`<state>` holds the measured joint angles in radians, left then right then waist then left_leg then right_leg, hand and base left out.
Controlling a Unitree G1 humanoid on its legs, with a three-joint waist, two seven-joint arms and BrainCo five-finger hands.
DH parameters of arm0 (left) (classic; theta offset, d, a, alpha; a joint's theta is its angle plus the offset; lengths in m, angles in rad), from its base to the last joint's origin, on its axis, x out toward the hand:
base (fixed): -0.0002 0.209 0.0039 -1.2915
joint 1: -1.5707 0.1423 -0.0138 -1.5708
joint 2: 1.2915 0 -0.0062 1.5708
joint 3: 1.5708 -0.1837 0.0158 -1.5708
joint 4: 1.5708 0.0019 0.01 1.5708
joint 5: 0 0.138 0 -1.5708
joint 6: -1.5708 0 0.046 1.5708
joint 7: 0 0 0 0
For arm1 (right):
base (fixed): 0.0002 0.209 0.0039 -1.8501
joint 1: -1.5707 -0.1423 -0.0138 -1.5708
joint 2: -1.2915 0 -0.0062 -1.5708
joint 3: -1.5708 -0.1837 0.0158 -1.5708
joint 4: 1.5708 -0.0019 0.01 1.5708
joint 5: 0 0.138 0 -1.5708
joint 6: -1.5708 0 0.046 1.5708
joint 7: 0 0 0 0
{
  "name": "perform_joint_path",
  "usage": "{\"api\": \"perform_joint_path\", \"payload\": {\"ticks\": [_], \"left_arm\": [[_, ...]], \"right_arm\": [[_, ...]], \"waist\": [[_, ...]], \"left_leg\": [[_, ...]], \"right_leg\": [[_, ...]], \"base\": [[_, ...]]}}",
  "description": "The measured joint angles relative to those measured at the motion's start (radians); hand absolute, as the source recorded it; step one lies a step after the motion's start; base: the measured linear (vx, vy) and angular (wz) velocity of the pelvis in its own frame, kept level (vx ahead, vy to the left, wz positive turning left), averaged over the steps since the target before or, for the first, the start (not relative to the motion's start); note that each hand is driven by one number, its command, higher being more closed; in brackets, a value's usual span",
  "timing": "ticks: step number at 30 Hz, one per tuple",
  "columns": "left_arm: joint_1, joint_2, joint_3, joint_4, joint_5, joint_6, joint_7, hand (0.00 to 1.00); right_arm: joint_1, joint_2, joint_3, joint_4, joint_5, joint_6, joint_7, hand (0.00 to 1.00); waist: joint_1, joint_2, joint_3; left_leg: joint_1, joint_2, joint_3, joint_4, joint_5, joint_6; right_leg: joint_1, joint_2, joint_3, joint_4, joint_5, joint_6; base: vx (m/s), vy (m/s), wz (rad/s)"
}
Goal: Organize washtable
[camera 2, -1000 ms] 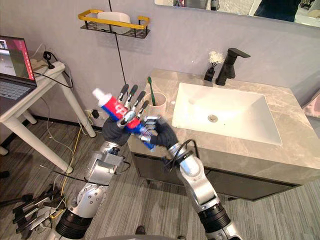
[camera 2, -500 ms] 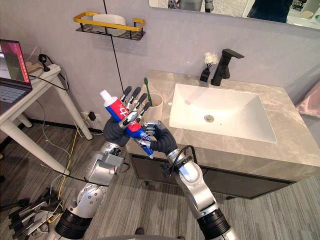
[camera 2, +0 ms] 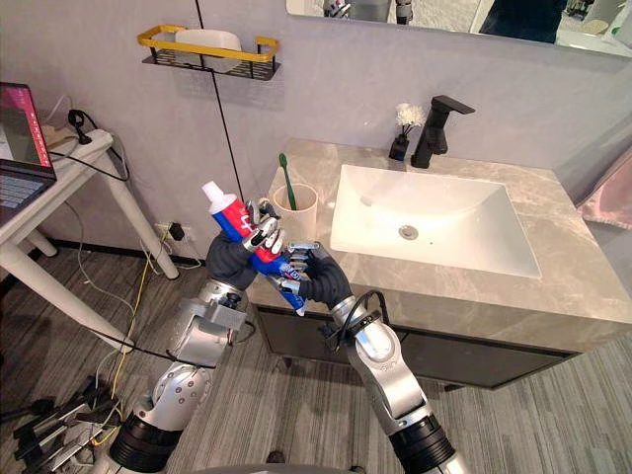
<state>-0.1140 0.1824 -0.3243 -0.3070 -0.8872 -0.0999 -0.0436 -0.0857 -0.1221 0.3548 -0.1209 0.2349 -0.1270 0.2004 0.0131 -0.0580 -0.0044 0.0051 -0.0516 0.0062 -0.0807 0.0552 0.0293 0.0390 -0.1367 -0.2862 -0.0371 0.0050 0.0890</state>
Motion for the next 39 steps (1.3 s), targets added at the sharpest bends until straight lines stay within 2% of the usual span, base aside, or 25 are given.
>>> {"api": "perform_joint_path", "payload": {"ticks": [3, 7, 9, 14, 17, 21, 28, 31, 39], "left_arm": [[-0.037, 0.017, 0.04, 0.0, 0.027, 0.004, -0.001, 1.0], [-0.204, 0.092, 0.141, 0.006, 0.082, -0.001, -0.001, 1.0], [-0.296, 0.128, 0.163, 0.036, 0.118, -0.022, -0.001, 1.0], [-0.479, 0.206, 0.188, 0.153, 0.195, -0.043, 0.003, 1.0], [-0.534, 0.22, 0.187, 0.244, 0.206, -0.045, 0.008, 1.0], [-0.543, 0.23, 0.188, 0.308, 0.233, -0.044, 0.052, 1.0], [-0.627, 0.23, 0.189, 0.405, 0.312, -0.043, 0.112, 1.0], [-0.656, 0.229, 0.189, 0.421, 0.332, -0.043, 0.114, 1.0], [-0.667, 0.228, 0.19, 0.498, 0.361, -0.04, 0.122, 1.0]], "right_arm": [[0.024, 0.003, -0.001, 0.017, 0.012, 0.007, 0.005, 0.0], [0.113, 0.004, 0.001, 0.07, 0.051, 0.045, 0.042, 0.0], [0.166, -0.002, 0.006, 0.071, 0.052, 0.061, 0.062, 0.0], [0.238, -0.005, 0.012, 0.155, 0.03, 0.079, 0.108, 0.0], [0.277, -0.002, -0.004, 0.187, 0.027, 0.09, 0.106, 0.0], [0.333, 0.0, -0.034, 0.197, 0.029, 0.099, 0.095, 0.0], [0.389, 0.017, -0.085, 0.197, 0.03, 0.1, 0.08, 0.0], [0.393, 0.019, -0.084, 0.197, 0.03, 0.1, 0.082, 0.0], [0.404, 0.026, -0.086, 0.197, 0.029, 0.1, 0.082, 0.0]], "waist": [[0.001, 0.001, -0.002], [0.0, 0.002, -0.003], [-0.002, 0.002, -0.003], [-0.028, 0.002, -0.003], [-0.036, 0.002, -0.014], [-0.058, 0.002, -0.014], [-0.061, 0.001, -0.014], [-0.057, -0.005, -0.012], [-0.08, -0.029, 0.003]], "left_leg": [[0.005, 0.001, 0.007, -0.004, 0.0, 0.0], [0.006, 0.002, 0.022, -0.008, 0.0, 0.0], [0.006, 0.002, 0.025, -0.009, -0.001, 0.0], [0.006, 0.0, 0.029, -0.01, -0.001, 0.0], [-0.01, 0.002, 0.038, -0.01, -0.003, 0.0], [-0.015, 0.002, 0.051, -0.01, -0.004, -0.001], [-0.029, 0.005, 0.061, -0.007, -0.004, -0.001], [-0.036, 0.01, 0.077, -0.007, -0.005, -0.001], [-0.046, 0.015, 0.082, -0.007, -0.005, -0.001]], "right_leg": [[0.0, 0.002, 0.008, 0.0, 0.0, 0.0], [-0.007, 0.002, 0.017, 0.0, 0.001, -0.001], [-0.009, 0.002, 0.023, 0.0, 0.002, -0.002], [-0.014, 0.002, 0.038, -0.001, 0.005, 0.001], [-0.032, 0.002, 0.048, -0.01, 0.009, 0.0], [-0.032, 0.002, 0.065, -0.037, 0.03, 0.0], [-0.048, 0.01, 0.076, -0.037, 0.035, -0.002], [-0.065, 0.013, 0.097, -0.037, 0.042, -0.008], [-0.078, 0.015, 0.103, -0.038, 0.047, -0.011]], "base": [[-0.02, -0.01, -0.07], [-0.02, -0.008, -0.1], [0.01, -0.002, -0.08], [0.01, -0.002, -0.04], [0.01, -0.007, -0.1], [0.01, -0.006, -0.11], [-0.01, -0.01, -0.05], [-0.03, -0.008, -0.17], [-0.01, -0.003, -0.04]]}}
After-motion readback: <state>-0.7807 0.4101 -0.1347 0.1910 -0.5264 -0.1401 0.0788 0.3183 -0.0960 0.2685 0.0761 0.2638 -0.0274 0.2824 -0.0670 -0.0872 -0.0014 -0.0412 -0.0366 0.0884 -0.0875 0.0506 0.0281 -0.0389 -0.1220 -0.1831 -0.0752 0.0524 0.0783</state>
